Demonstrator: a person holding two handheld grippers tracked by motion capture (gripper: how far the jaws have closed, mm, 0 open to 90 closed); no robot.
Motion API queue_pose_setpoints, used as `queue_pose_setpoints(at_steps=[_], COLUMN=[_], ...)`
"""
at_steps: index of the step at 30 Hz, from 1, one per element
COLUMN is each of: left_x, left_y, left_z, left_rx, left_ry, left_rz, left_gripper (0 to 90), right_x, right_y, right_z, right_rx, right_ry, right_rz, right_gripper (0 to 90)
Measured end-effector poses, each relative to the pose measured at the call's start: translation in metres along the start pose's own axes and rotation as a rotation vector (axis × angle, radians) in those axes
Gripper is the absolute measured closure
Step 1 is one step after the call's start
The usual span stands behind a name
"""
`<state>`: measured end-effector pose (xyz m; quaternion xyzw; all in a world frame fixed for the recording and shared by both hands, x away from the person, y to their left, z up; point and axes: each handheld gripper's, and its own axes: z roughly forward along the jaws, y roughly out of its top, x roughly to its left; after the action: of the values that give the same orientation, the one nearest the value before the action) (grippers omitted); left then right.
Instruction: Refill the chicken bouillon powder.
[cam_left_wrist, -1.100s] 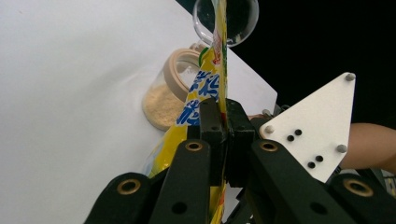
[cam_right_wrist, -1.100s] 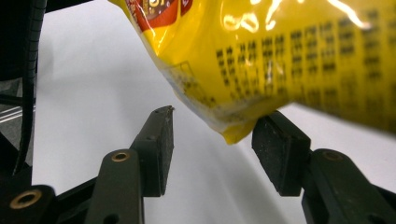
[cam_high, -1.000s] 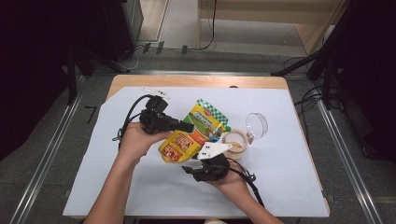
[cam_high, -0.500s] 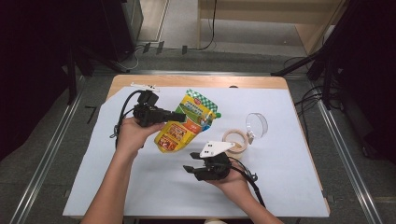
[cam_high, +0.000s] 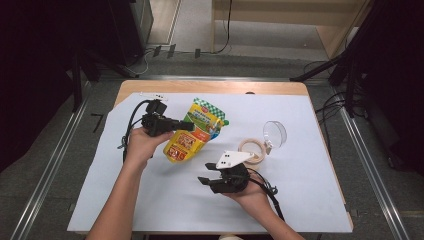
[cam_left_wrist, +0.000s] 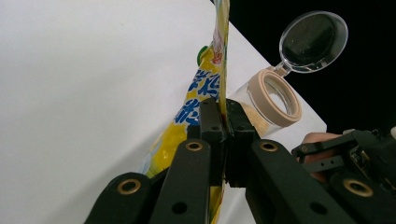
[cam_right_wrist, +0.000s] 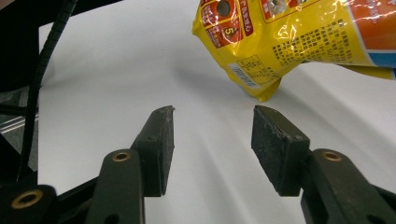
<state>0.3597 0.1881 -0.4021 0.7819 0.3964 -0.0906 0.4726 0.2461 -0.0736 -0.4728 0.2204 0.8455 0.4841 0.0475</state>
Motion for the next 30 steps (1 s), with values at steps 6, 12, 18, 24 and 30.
queue_pose_setpoints(at_steps=[6, 12, 18, 24, 30], left_x=[0.0, -0.002, 0.0, -0.002, -0.009], left_y=[-0.007, -0.016, -0.031, -0.044, -0.051], left_z=[-0.01, -0.021, -0.035, -0.046, -0.052], left_rx=[-0.007, -0.013, -0.039, -0.047, -0.045], left_ry=[0.008, 0.034, 0.046, 0.056, 0.064], left_rz=[-0.011, 0.004, -0.026, -0.023, -0.005], left_gripper=[88.5, 88.2, 86.9, 86.8, 84.5], right_x=[-0.002, -0.004, -0.001, 0.001, -0.001], right_y=[0.002, 0.004, 0.005, 0.007, 0.009], right_z=[-0.005, -0.009, -0.008, -0.009, -0.011], right_rx=[-0.01, -0.013, 0.005, 0.004, 0.002], right_ry=[-0.006, -0.006, -0.021, -0.024, -0.027], right_rz=[-0.002, 0.001, -0.031, -0.047, -0.042], right_gripper=[50.4, 50.5, 50.4, 50.5, 50.7])
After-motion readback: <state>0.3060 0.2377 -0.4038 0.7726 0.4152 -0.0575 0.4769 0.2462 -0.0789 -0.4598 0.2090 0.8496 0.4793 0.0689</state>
